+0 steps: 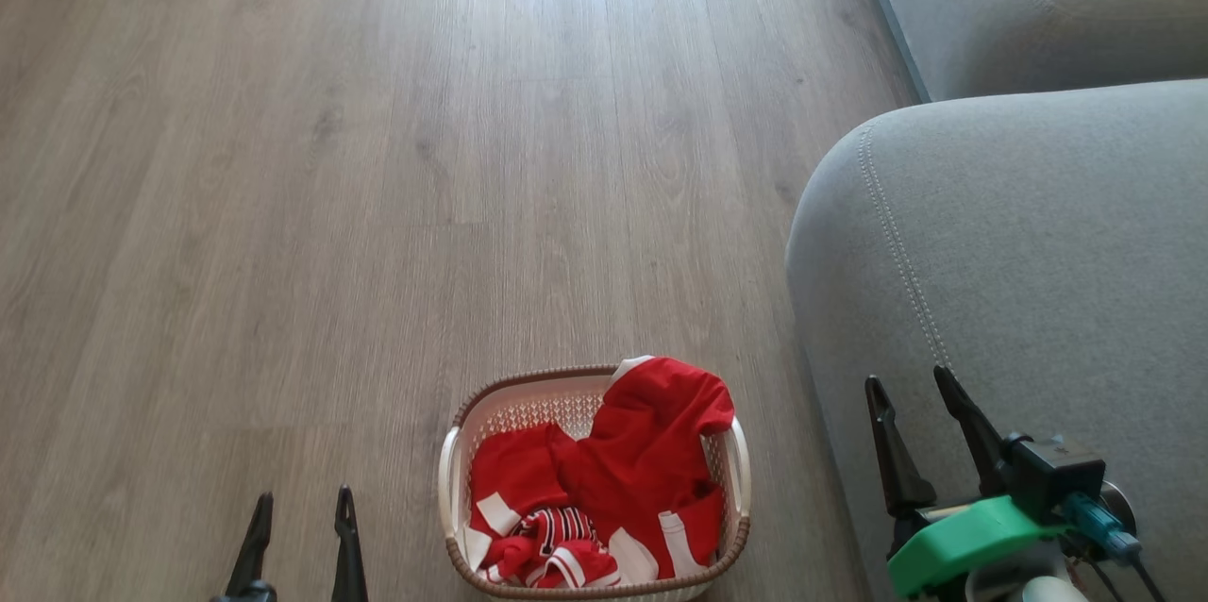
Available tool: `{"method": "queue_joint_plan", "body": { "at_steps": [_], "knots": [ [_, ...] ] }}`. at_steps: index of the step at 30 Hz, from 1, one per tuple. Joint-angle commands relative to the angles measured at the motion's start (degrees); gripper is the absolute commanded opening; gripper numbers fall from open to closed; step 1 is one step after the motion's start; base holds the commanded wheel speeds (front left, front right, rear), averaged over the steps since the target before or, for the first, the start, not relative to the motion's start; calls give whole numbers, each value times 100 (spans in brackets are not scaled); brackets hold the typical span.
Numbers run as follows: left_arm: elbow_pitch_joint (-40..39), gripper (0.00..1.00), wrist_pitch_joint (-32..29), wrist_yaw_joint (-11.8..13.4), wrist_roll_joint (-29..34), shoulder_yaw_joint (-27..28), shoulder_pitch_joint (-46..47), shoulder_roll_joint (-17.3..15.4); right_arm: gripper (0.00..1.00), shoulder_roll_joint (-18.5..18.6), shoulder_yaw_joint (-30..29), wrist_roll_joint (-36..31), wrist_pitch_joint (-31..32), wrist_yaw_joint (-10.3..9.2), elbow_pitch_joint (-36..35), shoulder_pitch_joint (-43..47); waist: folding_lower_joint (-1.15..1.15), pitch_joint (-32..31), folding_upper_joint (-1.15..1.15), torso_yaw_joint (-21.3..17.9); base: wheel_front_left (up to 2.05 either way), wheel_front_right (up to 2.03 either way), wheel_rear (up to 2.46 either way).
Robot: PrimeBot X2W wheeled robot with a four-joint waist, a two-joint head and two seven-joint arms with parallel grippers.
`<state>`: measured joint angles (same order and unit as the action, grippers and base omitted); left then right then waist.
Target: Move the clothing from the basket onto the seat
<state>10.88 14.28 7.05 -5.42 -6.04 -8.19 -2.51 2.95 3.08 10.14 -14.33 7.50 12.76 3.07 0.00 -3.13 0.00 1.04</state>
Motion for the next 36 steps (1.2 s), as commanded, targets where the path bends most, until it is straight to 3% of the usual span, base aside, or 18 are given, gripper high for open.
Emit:
{"method": "queue_joint_plan", "body": {
  "at_steps": [1, 26, 36],
  "knots": [
    [-181, 100, 72, 18, 20, 182, 94, -63, 100, -7, 101, -30, -67, -1, -171, -156, 0, 2, 0, 0, 0, 0, 0],
    [-137, 100, 72, -18, -54, 146, 139, -47, 100, -7, 81, -16, -67, -1, -187, -176, 0, 69, 0, 0, 0, 0, 0],
    [76, 100, 72, -147, 16, -97, 388, -44, 100, -7, -14, -73, -67, -1, -276, -242, 0, 308, 0, -15, 0, 0, 0]
  ]
}}
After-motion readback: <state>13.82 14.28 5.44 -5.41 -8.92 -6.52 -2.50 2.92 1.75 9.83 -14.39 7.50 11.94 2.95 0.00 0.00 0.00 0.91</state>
